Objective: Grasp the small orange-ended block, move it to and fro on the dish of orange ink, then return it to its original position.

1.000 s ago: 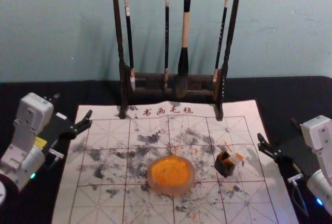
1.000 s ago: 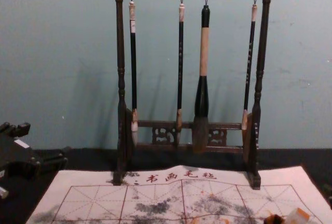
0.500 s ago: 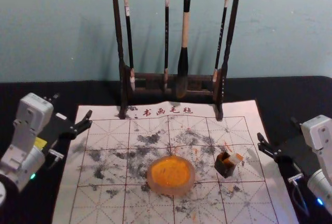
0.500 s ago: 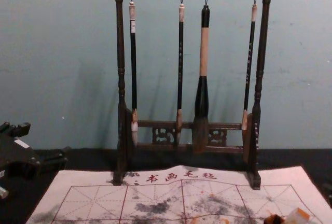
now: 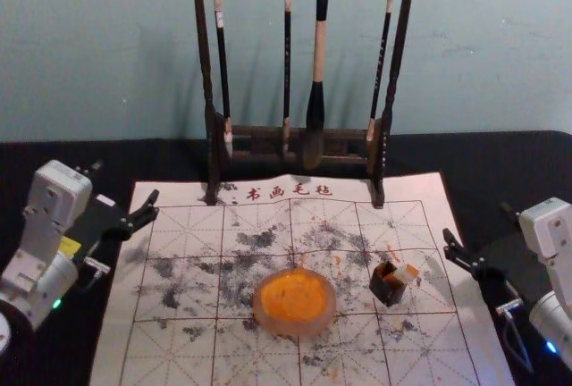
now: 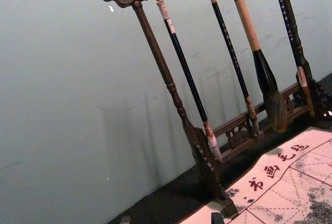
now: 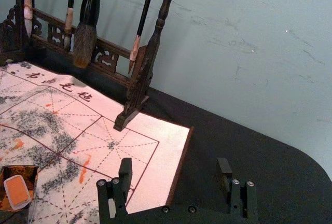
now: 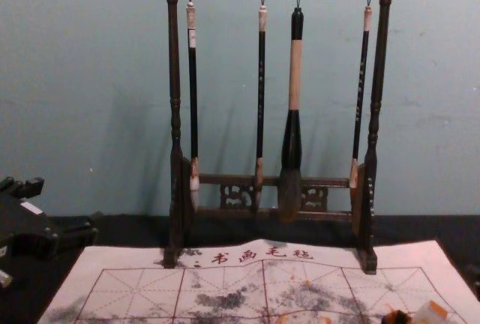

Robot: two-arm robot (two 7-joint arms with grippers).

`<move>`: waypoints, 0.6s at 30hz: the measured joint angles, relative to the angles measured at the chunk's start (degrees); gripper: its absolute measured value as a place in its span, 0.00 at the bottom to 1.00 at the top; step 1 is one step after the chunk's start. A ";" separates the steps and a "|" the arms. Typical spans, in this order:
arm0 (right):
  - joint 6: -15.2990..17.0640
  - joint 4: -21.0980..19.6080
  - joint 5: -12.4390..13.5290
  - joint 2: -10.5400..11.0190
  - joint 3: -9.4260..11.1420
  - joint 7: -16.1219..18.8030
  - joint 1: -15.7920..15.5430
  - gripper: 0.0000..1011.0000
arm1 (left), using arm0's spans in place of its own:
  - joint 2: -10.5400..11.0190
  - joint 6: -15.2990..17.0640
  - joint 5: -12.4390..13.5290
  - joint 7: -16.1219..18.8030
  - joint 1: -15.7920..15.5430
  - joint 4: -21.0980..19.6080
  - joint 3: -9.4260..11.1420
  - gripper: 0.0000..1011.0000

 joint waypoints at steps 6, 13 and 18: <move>0.00 -0.03 0.03 0.01 0.00 0.02 0.00 0.99 | 0.00 0.00 0.00 0.00 0.00 0.00 0.00 0.99; 0.00 -0.03 0.05 0.02 0.00 0.03 0.00 0.99 | 0.00 0.00 0.00 0.00 0.00 0.00 0.00 0.99; 0.00 -0.03 0.07 0.02 0.00 0.02 0.00 0.99 | 0.00 0.00 0.00 0.00 0.00 0.00 0.00 0.99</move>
